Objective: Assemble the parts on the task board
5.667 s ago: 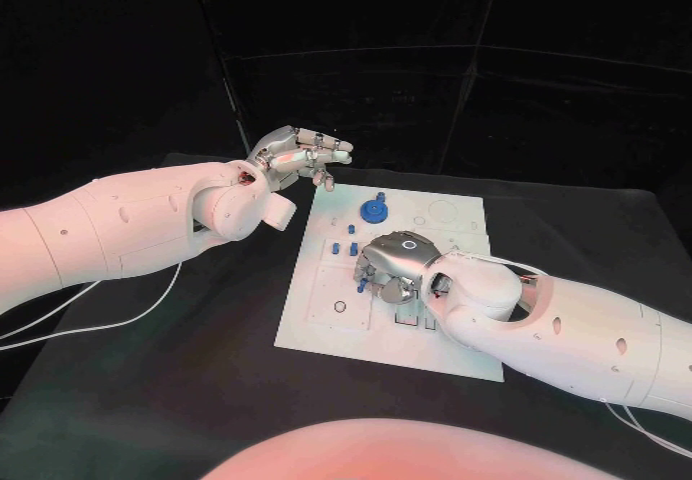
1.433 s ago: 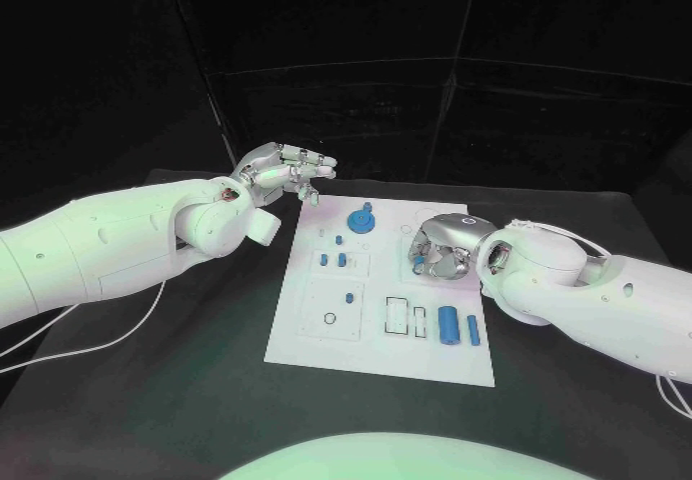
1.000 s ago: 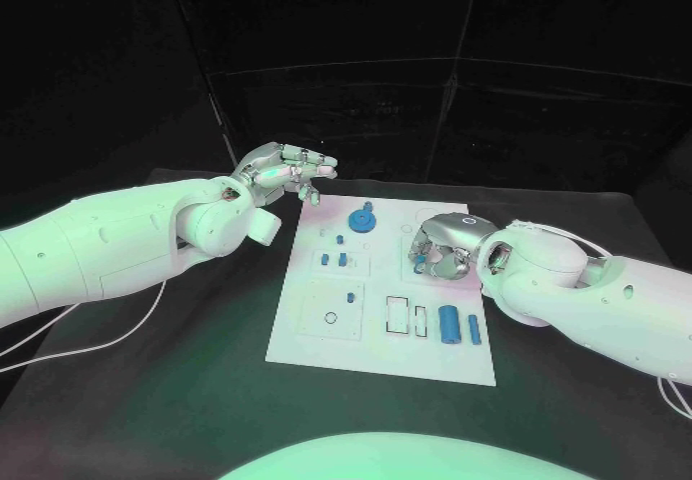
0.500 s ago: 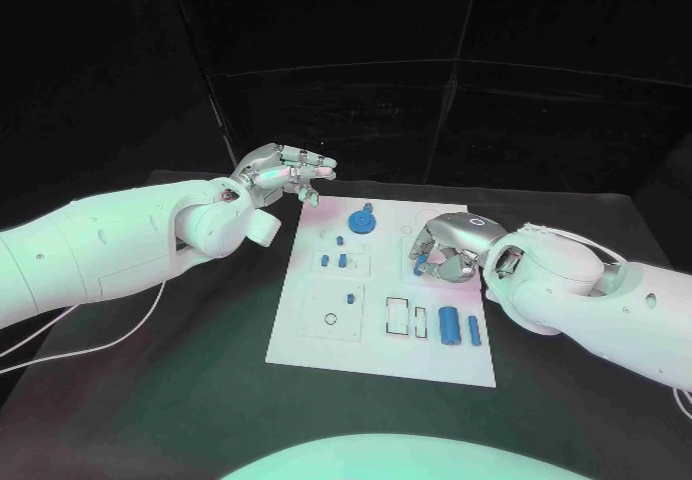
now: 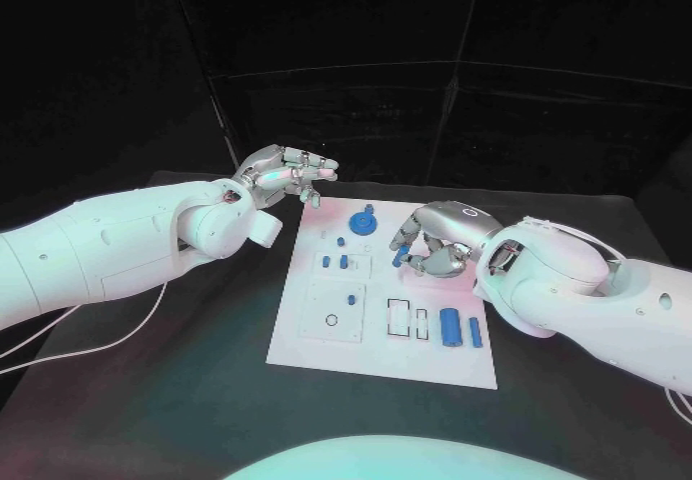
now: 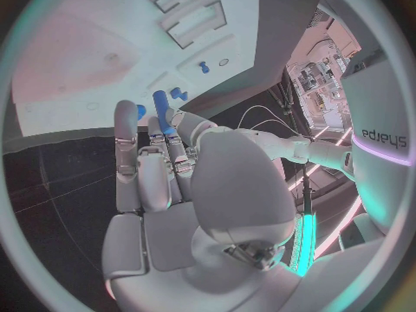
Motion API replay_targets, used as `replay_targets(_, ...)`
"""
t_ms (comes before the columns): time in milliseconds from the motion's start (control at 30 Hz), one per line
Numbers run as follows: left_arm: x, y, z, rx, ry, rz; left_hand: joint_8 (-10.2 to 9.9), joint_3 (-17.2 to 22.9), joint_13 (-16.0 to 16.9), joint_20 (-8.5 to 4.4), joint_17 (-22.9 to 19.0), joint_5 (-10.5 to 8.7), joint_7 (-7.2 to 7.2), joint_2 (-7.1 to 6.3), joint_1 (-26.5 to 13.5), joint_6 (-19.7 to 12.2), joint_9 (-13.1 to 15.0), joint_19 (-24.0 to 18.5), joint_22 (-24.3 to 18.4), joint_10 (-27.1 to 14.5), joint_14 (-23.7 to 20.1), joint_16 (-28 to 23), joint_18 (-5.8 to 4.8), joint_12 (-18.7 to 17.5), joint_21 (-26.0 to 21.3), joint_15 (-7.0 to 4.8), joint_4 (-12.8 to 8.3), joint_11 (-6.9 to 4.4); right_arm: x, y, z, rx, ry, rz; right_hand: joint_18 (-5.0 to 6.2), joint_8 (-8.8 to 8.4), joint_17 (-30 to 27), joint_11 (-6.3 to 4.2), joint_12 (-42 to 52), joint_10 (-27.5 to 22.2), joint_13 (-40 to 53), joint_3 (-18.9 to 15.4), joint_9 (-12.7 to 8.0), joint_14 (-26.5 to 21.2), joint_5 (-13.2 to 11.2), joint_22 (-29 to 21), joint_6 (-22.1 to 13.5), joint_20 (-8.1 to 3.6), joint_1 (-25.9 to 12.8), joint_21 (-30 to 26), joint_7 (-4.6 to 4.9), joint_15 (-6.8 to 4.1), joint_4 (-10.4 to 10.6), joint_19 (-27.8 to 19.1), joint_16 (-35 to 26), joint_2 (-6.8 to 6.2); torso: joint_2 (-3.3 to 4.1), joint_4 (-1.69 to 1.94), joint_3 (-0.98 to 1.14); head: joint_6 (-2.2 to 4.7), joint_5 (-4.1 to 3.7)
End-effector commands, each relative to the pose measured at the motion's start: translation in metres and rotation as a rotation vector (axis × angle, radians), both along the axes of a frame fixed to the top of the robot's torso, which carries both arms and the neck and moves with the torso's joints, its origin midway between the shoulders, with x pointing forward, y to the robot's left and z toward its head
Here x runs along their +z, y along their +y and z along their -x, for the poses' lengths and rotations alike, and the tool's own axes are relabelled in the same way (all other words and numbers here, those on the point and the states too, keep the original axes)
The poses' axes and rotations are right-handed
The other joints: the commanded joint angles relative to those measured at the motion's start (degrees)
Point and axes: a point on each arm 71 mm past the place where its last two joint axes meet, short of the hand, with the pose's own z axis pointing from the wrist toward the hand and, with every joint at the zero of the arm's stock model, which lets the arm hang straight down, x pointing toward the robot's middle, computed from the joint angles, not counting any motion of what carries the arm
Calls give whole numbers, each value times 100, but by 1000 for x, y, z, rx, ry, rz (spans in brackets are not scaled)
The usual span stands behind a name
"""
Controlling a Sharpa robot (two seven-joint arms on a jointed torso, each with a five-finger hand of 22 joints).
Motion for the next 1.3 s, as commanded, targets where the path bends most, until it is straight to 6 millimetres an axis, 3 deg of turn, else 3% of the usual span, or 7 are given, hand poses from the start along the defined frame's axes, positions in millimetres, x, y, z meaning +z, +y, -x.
replay_targets(33,1,-2,0,-13,-6,5,-31,-33,7,-5,-6,-13,-8,21,42,-47,-4,-35,-6,-35,-39,-16,72,16,-31,19,12,-8,8,16,7,56,-2,-95,87,8,-2,-152,20,190,6,51,3,232,40,7,32,-7,6,27,-5,-39,-11,-17,0,-45,0,6,-4,-11,16)
replay_targets(267,1,-5,0,-18,-7,6,-31,-33,7,-5,-6,-13,-8,21,42,-47,-4,-35,-6,-35,-39,-16,72,16,-31,19,12,-8,6,48,15,138,19,-131,87,5,7,-151,14,193,7,69,2,233,53,12,33,-8,-1,35,-5,-39,-19,-22,6,-46,3,6,-5,-29,80)
replay_targets(500,2,-8,0,-23,-7,8,-31,-33,7,-5,-6,-13,-8,21,42,-47,-4,-35,-6,-35,-39,-16,72,16,-31,19,12,-8,-22,73,28,207,90,-104,85,-1,-4,-147,1,189,6,77,0,231,63,18,29,-7,-31,45,1,-36,-19,-29,0,-58,2,-7,-2,-52,167)
replay_targets(700,2,-9,0,-25,-8,9,-31,-33,7,-5,-6,-13,-8,21,42,-47,-4,-35,-6,-35,-39,-16,72,16,-31,19,12,-8,-41,82,32,233,101,-56,85,-2,-8,-146,-1,188,6,78,0,230,65,19,29,-6,-36,46,1,-36,-19,-31,-2,-60,2,6,0,-72,192)
replay_targets(967,2,-10,0,-27,-8,10,-31,-33,7,-5,-6,-13,-8,21,42,-47,-4,-35,-6,-35,-39,-16,72,16,-31,19,12,-8,-53,87,30,241,100,-17,85,-2,-8,-146,-1,188,6,78,0,230,65,19,29,-6,-36,46,1,-36,-19,-31,-2,-60,-1,-5,8,-90,248)
replay_targets(1300,1,-13,-1,-33,-8,12,-31,-33,7,-5,-6,-13,-8,21,42,-47,-4,-35,-6,-35,-39,-16,72,16,-31,19,12,-8,-67,92,35,263,128,18,84,-3,-11,-146,-7,189,6,85,0,230,73,22,30,-5,-53,51,2,-34,-19,-36,-3,-60,-1,-5,5,-92,247)
